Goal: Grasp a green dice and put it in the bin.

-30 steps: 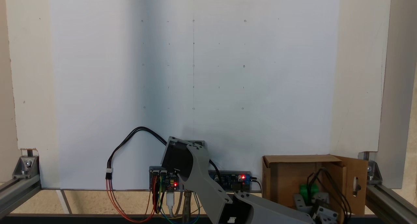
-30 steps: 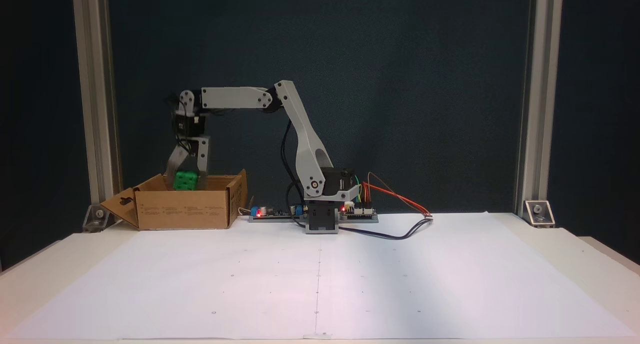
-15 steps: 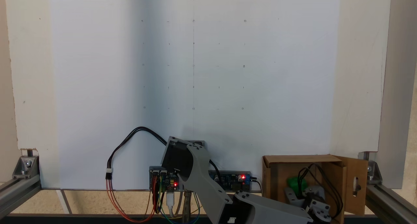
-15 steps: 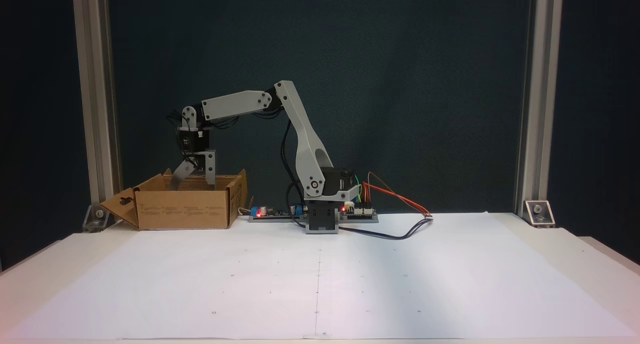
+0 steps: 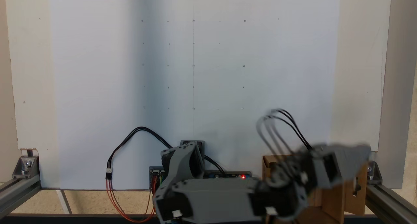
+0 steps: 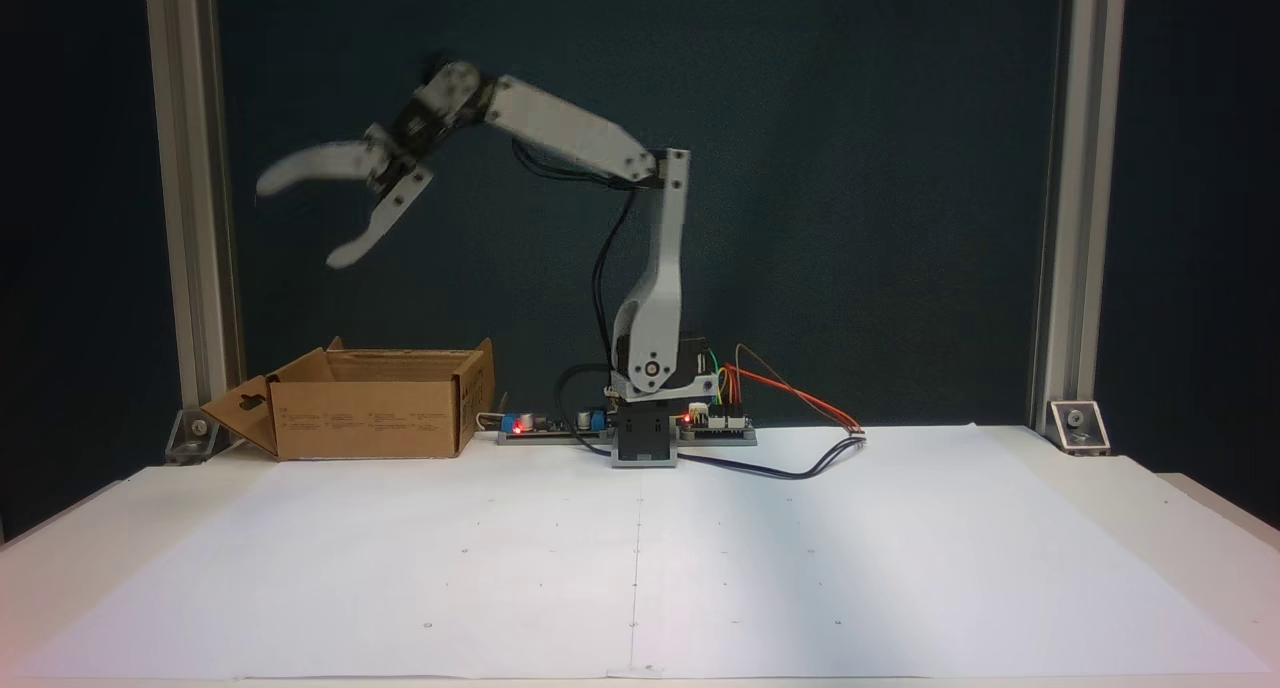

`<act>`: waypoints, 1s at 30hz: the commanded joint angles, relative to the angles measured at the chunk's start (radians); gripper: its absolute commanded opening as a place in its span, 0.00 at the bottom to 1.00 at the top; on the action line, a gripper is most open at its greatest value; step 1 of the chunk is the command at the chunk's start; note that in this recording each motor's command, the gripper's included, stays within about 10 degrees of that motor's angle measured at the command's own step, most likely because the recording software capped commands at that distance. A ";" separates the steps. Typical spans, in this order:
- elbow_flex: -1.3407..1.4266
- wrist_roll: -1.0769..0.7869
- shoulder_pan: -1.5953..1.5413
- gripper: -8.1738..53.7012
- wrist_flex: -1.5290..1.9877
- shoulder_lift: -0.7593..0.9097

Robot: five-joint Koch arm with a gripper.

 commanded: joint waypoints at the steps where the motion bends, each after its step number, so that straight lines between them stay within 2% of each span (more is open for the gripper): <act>1: -0.060 0.095 -0.158 0.86 -0.026 0.063; 8: 0.106 0.097 -0.665 0.85 -0.032 0.225; 14: 0.480 0.097 -1.054 0.86 -0.210 0.416; 18: 0.796 0.092 -1.118 0.86 -0.388 0.554; 22: 0.988 0.091 -1.120 0.86 -0.560 0.669; 30: 1.209 0.089 -1.127 0.86 -0.925 0.675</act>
